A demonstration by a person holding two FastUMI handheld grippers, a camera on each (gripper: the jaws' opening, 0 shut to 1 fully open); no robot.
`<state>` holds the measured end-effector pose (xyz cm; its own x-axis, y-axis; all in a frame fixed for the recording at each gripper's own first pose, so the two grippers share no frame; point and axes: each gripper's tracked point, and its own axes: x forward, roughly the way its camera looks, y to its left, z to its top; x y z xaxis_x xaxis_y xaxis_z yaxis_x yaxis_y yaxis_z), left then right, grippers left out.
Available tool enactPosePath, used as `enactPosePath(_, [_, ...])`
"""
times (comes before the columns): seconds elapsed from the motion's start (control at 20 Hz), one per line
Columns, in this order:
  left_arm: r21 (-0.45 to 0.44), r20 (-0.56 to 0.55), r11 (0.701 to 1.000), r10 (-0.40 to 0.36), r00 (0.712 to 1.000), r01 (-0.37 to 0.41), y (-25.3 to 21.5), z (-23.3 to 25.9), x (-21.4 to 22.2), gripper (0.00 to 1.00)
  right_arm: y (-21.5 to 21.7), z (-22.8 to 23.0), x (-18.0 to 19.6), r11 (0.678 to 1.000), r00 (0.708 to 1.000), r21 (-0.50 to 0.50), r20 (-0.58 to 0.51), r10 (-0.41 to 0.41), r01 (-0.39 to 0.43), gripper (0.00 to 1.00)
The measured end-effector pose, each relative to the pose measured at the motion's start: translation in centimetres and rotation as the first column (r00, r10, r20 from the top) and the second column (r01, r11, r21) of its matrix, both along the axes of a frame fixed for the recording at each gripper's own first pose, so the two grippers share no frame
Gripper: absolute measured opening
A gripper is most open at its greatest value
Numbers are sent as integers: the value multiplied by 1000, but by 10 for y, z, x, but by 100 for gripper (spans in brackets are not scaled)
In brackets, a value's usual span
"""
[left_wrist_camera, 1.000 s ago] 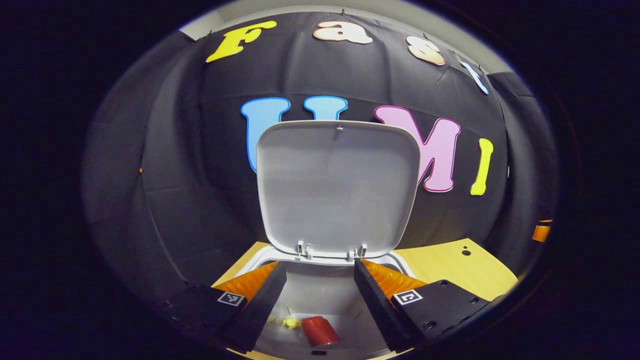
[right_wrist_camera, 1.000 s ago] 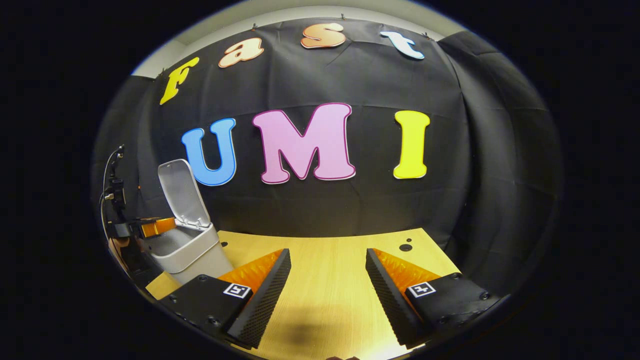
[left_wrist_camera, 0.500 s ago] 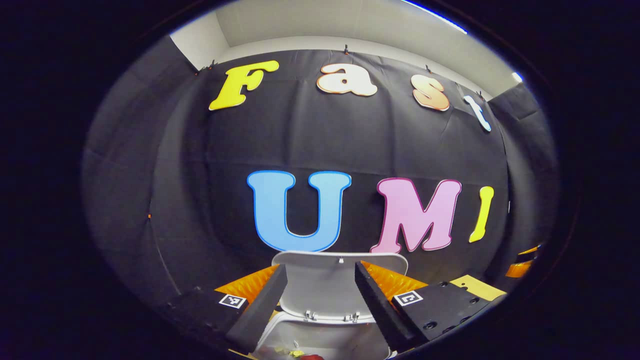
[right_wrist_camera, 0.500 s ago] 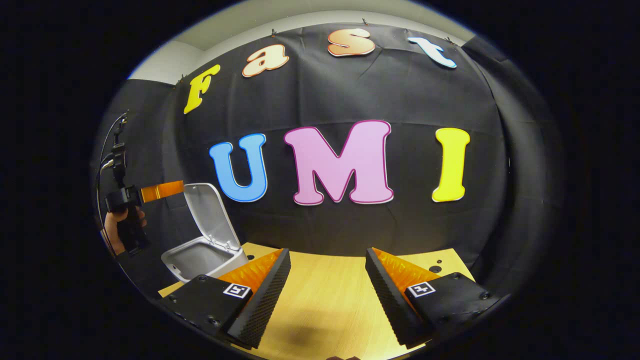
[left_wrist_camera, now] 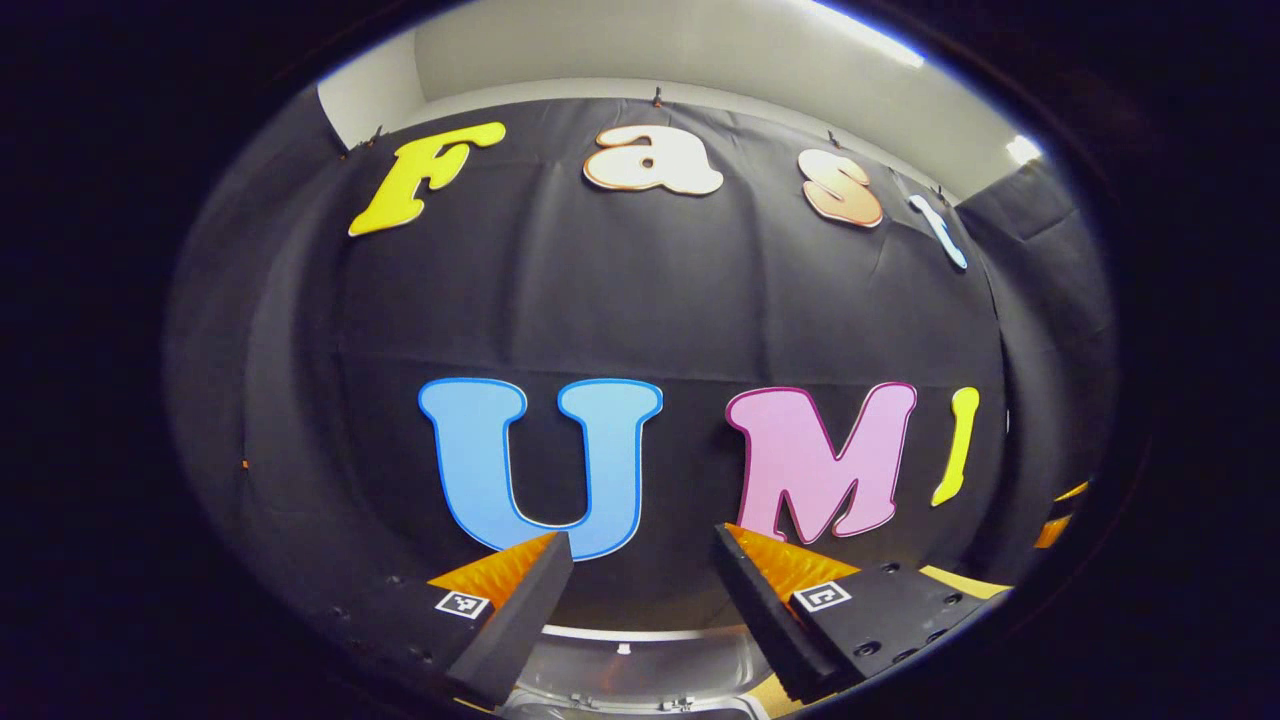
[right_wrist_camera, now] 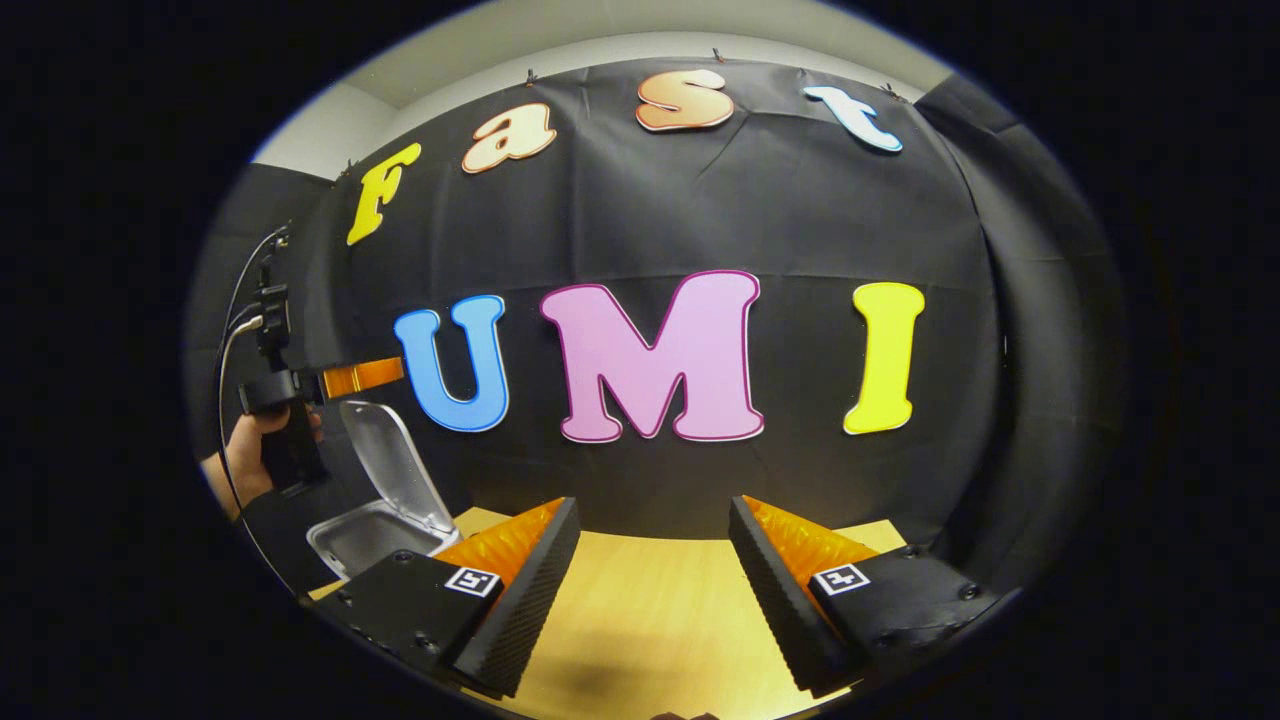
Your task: Press the lid of the desktop garbage bin to open it, pick up the crumpled paper on the desktop and throw it into the bin, then pick up the pop can on the desktop and drop it into the bin, and finally close the garbage bin lid.
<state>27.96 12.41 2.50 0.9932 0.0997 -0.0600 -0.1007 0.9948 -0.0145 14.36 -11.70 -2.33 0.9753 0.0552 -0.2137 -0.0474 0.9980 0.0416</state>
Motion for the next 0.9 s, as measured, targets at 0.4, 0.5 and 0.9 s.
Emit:
enactPosePath(0.4, [37,-182,998,-33,983,40,-5,-29,-25,98,-16,-4,0,999,999,15,5,-48,48,98])
enactPosePath(0.5, [33,-192,999,-29,981,35,-6,-31,-41,98,-9,-8,-3,999,999,26,-3,-37,37,98])
enactPosePath(0.9, [31,-247,999,20,969,-13,-15,-80,-137,98,17,-32,-24,1000,998,23,-62,21,-20,98])
